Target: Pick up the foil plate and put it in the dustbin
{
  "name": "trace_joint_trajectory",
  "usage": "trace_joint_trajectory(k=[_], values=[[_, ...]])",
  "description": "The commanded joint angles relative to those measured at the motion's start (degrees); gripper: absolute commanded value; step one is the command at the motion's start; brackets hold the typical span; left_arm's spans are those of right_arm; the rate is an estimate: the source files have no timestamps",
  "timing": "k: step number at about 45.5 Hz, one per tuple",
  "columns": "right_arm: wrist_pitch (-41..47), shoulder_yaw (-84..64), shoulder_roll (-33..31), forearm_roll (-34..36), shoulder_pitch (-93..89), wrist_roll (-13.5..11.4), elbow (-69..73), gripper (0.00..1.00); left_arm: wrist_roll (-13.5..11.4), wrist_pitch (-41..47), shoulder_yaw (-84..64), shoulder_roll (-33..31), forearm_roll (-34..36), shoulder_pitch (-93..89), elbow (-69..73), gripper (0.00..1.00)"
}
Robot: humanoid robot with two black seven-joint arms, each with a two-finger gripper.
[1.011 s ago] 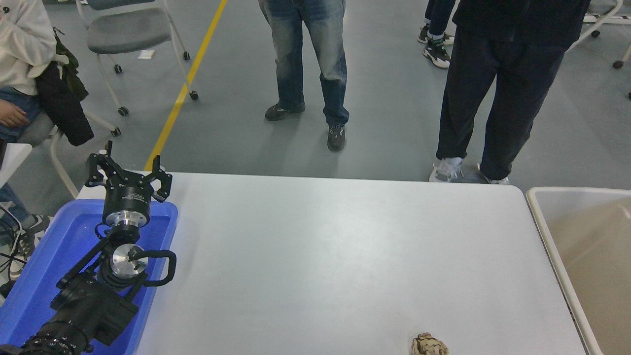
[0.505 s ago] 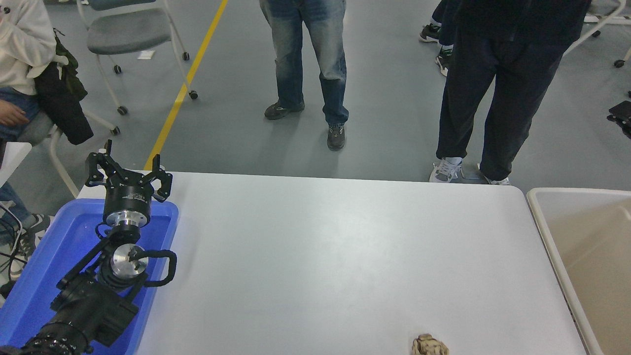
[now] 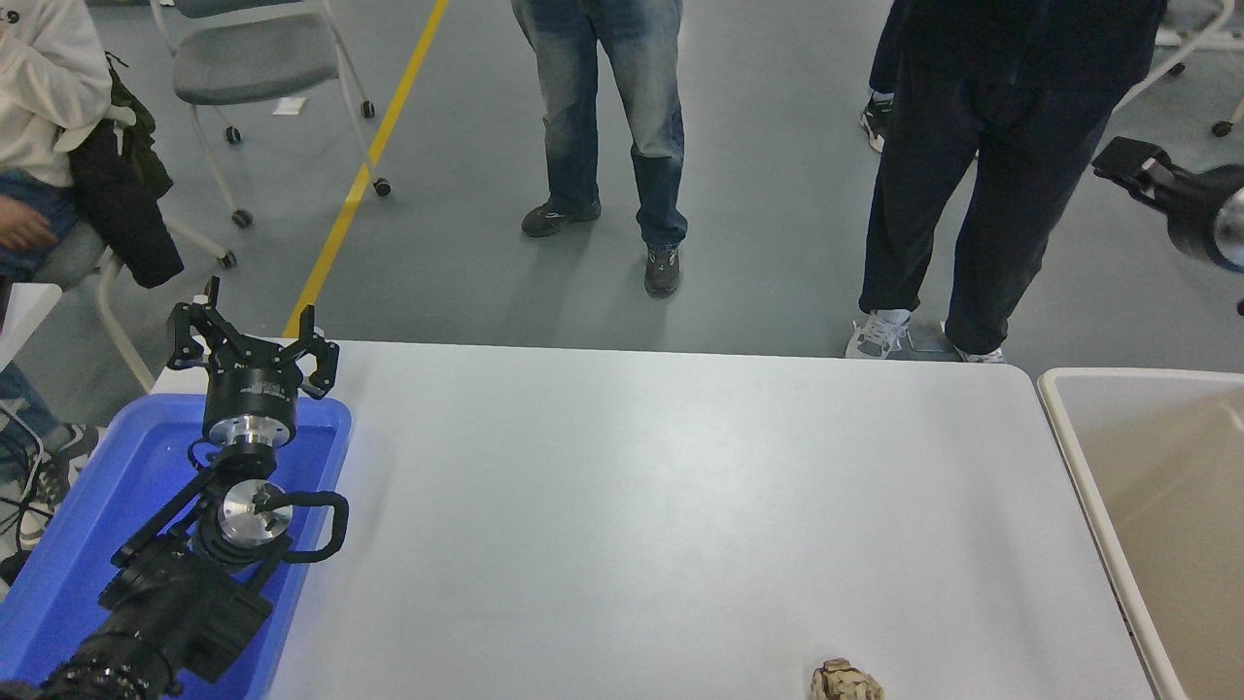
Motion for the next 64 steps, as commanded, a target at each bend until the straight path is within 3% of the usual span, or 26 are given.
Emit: trace_joint_trajectory(k=[1, 8, 30, 38, 55, 64], values=[[2.53, -6.41, 7.54, 1.14, 10.65, -0.01, 6.87, 1.00, -0.01, 0.03, 0.00, 0.00, -0.09, 0.00, 0.07, 0.99], [8.68, -9.40, 13.43, 1.22, 15.13, 0.07, 7.66, 1.00, -0.01, 0.03, 0.09, 0.00, -0.09, 0.00, -0.10, 0.99], [25.65, -8.87, 23.01, 5.35, 26.56, 0.51, 16.89, 1.00, -0.01, 0.03, 0.00, 0.00, -0.09, 0.00, 0.07, 0.99], [31.00, -7.12, 24.42, 5.36, 29.46, 0.69, 19.35, 1.00, -0.01, 0.03, 0.00, 0.00, -0.09, 0.00, 0.07, 0.99], [51.04, -4.13, 27.32, 5.27, 37.11, 0.60, 20.85, 1.00, -0.01, 0.03, 0.00, 0.00, -0.09, 0.00, 0.07, 0.99], [53.69, -5.62, 28.11, 5.35, 36.41, 0.16, 20.49, 1.00, -0.01, 0.03, 0.00, 0.00, -0.09, 0.00, 0.07, 0.99]])
